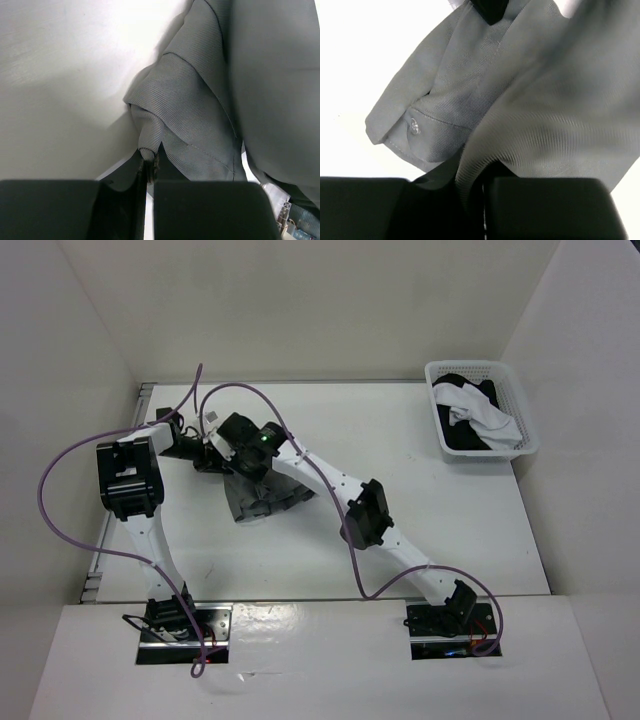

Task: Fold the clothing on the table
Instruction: Fold the skirt

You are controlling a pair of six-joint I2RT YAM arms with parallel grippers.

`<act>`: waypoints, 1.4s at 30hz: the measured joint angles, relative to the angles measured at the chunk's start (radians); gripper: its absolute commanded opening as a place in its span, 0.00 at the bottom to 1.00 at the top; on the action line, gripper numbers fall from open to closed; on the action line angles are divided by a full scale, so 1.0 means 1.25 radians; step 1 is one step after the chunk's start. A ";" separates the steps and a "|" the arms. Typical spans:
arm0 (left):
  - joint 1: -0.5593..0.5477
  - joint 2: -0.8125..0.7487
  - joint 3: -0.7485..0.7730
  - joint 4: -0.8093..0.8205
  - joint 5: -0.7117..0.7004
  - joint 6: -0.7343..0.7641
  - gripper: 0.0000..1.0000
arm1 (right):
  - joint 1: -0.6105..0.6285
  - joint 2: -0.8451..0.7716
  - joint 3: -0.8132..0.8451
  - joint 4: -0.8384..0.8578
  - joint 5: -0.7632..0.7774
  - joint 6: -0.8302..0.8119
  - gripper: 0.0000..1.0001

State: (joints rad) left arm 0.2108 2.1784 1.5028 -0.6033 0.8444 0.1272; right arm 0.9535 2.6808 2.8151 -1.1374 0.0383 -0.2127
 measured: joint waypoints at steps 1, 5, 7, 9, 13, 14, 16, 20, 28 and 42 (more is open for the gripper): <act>0.000 0.000 0.000 0.000 0.000 0.000 0.00 | 0.000 0.002 0.001 0.000 -0.002 0.003 0.28; 0.000 0.000 0.000 0.001 0.000 0.000 0.00 | 0.001 0.009 0.009 -0.001 -0.019 0.011 0.38; 0.000 0.000 0.000 0.001 0.000 0.000 0.00 | 0.001 0.009 0.017 -0.001 -0.029 0.012 0.45; 0.000 0.000 0.000 0.001 0.000 0.000 0.00 | 0.002 0.009 0.031 -0.001 -0.045 0.013 0.49; 0.000 0.000 0.000 0.002 0.000 0.000 0.00 | 0.002 0.009 0.063 -0.003 -0.095 0.014 0.66; 0.000 0.000 0.000 0.001 0.000 0.000 0.00 | 0.002 0.009 0.071 -0.006 -0.116 0.012 0.68; 0.000 0.000 0.000 0.001 -0.002 0.000 0.00 | 0.003 0.009 0.086 -0.009 -0.158 0.006 0.70; 0.000 -0.007 0.000 -0.001 -0.011 0.000 0.03 | 0.006 0.006 0.104 -0.036 -0.263 -0.024 0.73; 0.059 -0.080 0.003 -0.045 -0.017 0.023 0.29 | 0.009 -0.066 0.082 -0.105 -0.387 -0.104 0.74; 0.189 -0.314 0.013 -0.138 -0.107 0.103 0.95 | -0.248 -0.367 -0.129 -0.109 -0.347 -0.143 0.79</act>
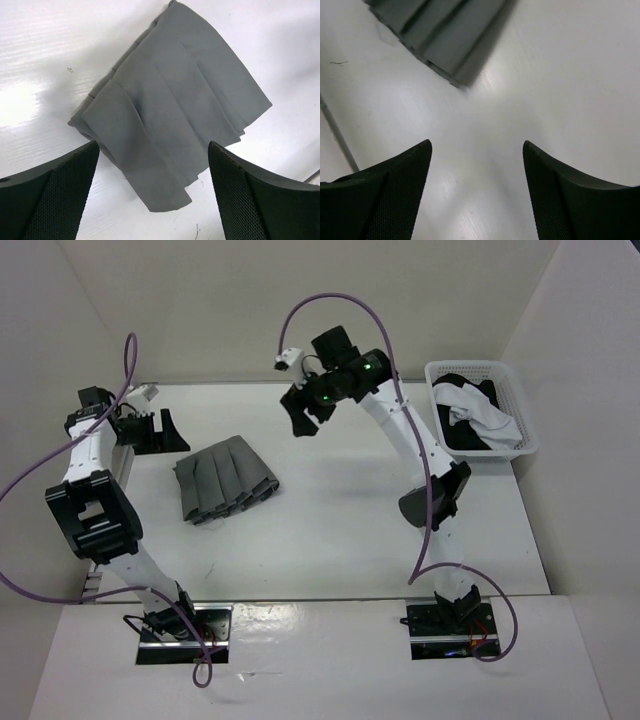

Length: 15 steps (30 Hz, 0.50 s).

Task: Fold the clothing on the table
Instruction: Fold the skirt

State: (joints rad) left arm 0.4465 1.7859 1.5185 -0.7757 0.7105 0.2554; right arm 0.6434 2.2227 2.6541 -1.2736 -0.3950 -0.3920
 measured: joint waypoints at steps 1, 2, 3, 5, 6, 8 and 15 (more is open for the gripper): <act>-0.001 0.000 0.000 -0.003 0.000 0.003 0.96 | -0.025 -0.007 -0.022 0.001 0.007 0.000 0.79; -0.001 0.001 0.000 -0.009 0.001 0.003 0.96 | -0.043 -0.017 -0.049 0.002 0.013 0.000 0.79; -0.001 0.001 0.000 -0.013 0.005 0.004 0.96 | -0.056 -0.027 -0.082 0.002 0.018 0.000 0.79; -0.001 0.001 0.000 -0.020 0.036 0.007 0.96 | -0.071 -0.057 -0.166 0.014 0.031 0.000 0.81; -0.001 0.005 0.002 -0.028 0.060 0.010 0.96 | -0.074 -0.074 -0.211 0.020 0.036 0.000 0.81; -0.001 0.026 0.023 -0.060 0.117 0.030 0.96 | -0.076 -0.115 -0.311 0.053 0.049 -0.001 0.81; -0.044 0.182 0.070 -0.132 0.235 0.105 0.96 | -0.079 -0.239 -0.594 0.133 0.098 -0.002 0.82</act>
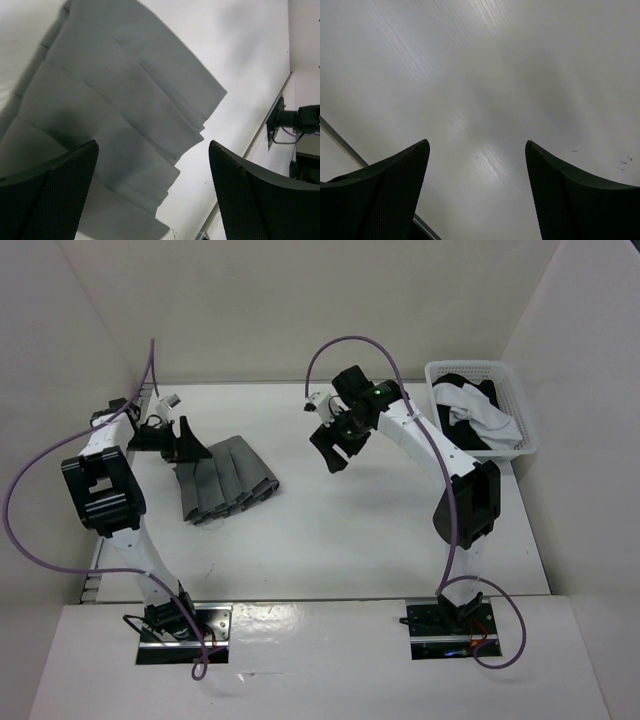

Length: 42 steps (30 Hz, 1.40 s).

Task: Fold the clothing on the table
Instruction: Fold the skirt

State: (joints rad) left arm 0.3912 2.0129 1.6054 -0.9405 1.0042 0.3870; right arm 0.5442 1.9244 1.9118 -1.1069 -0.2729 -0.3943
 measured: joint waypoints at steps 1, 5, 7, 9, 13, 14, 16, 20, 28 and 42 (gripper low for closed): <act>-0.009 0.015 -0.007 0.007 -0.003 -0.002 0.96 | 0.000 -0.010 -0.026 0.011 0.009 0.000 0.82; -0.048 0.036 -0.043 0.033 -0.025 -0.023 0.97 | -0.006 -0.034 -0.086 0.041 0.035 0.000 0.82; -0.068 0.041 -0.056 0.052 -0.041 -0.040 0.97 | -0.015 -0.041 -0.098 0.055 0.044 0.001 0.82; -0.086 0.060 -0.057 0.069 -0.051 -0.048 0.97 | -0.023 -0.046 -0.101 0.063 0.050 0.002 0.82; -0.107 0.145 -0.028 0.074 -0.016 -0.078 0.97 | -0.035 -0.051 -0.108 0.081 0.060 0.003 0.82; -0.109 0.154 -0.019 0.070 -0.004 -0.087 0.97 | -0.036 -0.052 -0.111 0.084 0.062 0.003 0.82; -0.124 0.158 -0.011 0.073 -0.001 -0.101 0.97 | -0.038 -0.053 -0.119 0.089 0.065 0.003 0.82; -0.206 0.171 0.014 0.091 -0.006 -0.120 0.97 | -0.038 -0.060 -0.139 0.095 0.085 0.003 0.82; -0.450 0.238 0.157 0.121 -0.027 -0.153 0.97 | -0.067 -0.099 -0.179 0.110 0.109 0.003 0.82; -0.511 0.235 0.240 0.074 -0.083 -0.203 1.00 | -0.202 -0.223 -0.248 0.133 0.113 0.003 0.84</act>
State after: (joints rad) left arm -0.2481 2.3062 1.9057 -0.8482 0.9005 0.1333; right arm 0.2920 1.6459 1.6020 -0.9401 -0.1314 -0.3904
